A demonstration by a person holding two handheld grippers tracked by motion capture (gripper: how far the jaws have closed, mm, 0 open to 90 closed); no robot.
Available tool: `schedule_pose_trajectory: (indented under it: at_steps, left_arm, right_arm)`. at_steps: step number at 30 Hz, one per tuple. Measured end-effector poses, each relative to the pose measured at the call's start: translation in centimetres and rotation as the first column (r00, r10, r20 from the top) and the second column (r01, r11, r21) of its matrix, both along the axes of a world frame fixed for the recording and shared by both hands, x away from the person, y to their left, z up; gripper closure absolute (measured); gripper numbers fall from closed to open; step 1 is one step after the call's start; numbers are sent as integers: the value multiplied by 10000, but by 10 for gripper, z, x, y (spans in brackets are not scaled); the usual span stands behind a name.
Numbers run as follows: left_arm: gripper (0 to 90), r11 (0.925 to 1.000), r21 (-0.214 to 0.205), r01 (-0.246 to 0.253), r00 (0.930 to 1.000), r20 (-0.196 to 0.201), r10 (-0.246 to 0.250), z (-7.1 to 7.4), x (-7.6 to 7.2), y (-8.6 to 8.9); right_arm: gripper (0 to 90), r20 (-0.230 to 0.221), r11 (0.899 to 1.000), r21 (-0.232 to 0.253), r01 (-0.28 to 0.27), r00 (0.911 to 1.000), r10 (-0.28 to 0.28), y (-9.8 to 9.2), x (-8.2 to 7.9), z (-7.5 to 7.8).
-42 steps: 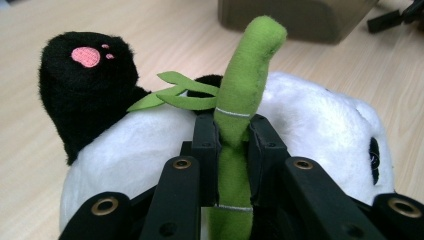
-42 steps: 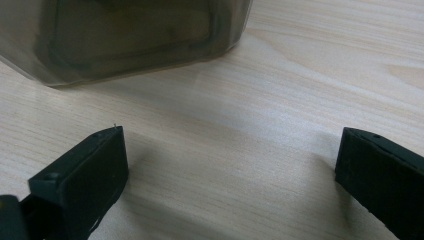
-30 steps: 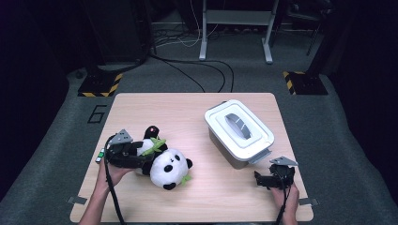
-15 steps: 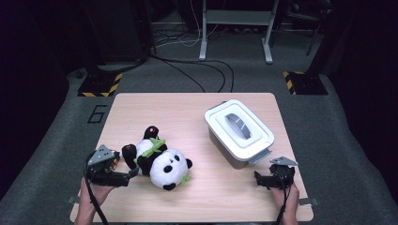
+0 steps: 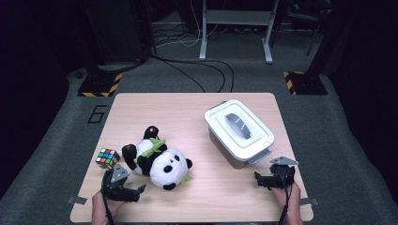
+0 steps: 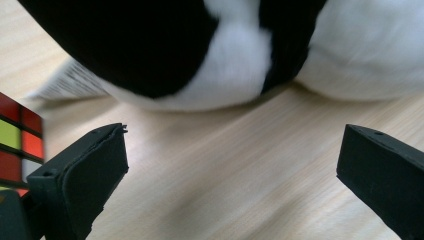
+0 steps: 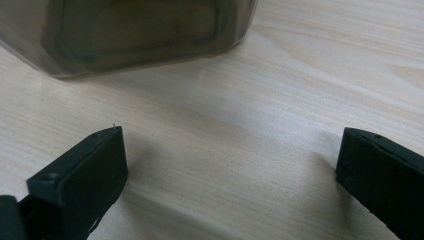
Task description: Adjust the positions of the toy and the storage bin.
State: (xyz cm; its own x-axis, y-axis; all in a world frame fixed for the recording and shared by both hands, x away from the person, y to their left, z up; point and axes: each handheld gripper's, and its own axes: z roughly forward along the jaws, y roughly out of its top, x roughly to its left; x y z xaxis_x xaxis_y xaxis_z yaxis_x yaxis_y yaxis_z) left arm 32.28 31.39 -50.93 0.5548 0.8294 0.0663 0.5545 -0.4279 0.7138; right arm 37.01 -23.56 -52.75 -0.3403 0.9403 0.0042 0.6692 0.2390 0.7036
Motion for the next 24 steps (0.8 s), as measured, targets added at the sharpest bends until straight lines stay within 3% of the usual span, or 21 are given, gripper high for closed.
schedule_pose_trajectory:
  at_steps: [4,5,8,9,12,20,24]
  left_arm:
    - [0,9999,42,-95,9999,-121,95,-8,3,0]
    - [0,9999,50,-137,9998,-154,138,-9,3,0]
    - [0,9997,203,-156,9992,-366,163,-15,6,2]
    - [0,9995,-194,-246,9990,-378,239,-19,7,3]
    - [0,9988,-408,-261,9993,-296,249,-21,8,4]
    - [0,9978,-559,-367,9988,-340,348,-22,10,5]
    - [0,9977,-562,-370,9988,-338,351,-22,10,5]
  right_arm:
    - [0,-243,10000,-3,-56,9997,56,-1,1,2]
    - [0,-376,9994,237,-255,9989,264,-5,1,4]
    - [0,-389,9989,334,-336,9986,349,-9,0,7]
    - [0,-501,9983,488,-318,9982,343,-11,-1,9]
    - [0,-455,9982,397,-439,9979,457,-13,-3,13]
    - [0,-341,9947,752,-702,9968,730,-18,-15,47]
    - [0,-331,9920,783,-992,9942,1020,-19,-20,73]
